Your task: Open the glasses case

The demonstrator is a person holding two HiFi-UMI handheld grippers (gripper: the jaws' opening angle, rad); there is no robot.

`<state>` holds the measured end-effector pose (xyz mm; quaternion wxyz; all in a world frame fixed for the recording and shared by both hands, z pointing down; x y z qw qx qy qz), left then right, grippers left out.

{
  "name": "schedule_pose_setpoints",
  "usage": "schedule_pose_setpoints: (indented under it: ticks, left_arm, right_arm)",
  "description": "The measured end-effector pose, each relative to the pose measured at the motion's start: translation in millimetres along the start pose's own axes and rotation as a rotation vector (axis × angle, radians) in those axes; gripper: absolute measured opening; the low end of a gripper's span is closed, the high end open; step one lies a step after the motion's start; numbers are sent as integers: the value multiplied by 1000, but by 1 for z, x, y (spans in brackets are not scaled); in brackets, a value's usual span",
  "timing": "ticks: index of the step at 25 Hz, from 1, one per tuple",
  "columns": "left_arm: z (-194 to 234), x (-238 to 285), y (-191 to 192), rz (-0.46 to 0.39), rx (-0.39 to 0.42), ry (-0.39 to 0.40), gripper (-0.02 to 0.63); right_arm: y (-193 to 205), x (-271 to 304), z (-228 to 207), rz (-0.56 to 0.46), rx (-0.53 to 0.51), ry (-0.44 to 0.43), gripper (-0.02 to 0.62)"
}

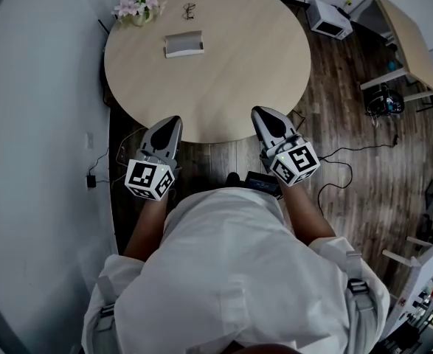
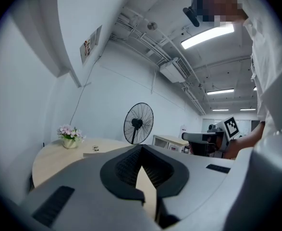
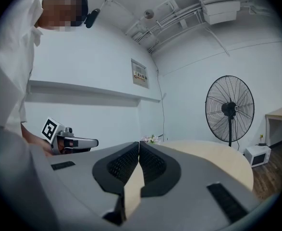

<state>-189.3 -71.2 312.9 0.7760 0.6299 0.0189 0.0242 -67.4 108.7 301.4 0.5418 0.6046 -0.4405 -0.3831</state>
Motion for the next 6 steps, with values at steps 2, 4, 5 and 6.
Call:
schedule_pose_setpoints:
  ticks: [2, 4, 5, 6]
  left_arm:
    - [-14, 5, 2, 11, -9, 11, 11]
    - [-30, 11, 4, 18, -2, 12, 11]
    - [-38, 15, 4, 19, 7, 10, 11]
    - [-46, 19, 4, 20, 16, 7, 11]
  right_arm:
    - [-4, -6, -5, -6, -2, -14, 25]
    - [-10, -13, -13, -12, -8, -31, 25]
    - [-14, -17, -17, -15, -12, -39, 25]
    - [-18, -21, -22, -18, -15, -46, 25]
Point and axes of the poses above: the fingertips, and each gripper's own axes: x forward along the fingers, z to its left, y out of its underside, the point moved 2 cm from there along -x, backward along the fingers, and after that the axes turned 4 degrees about -z, right-handed, at the moved point
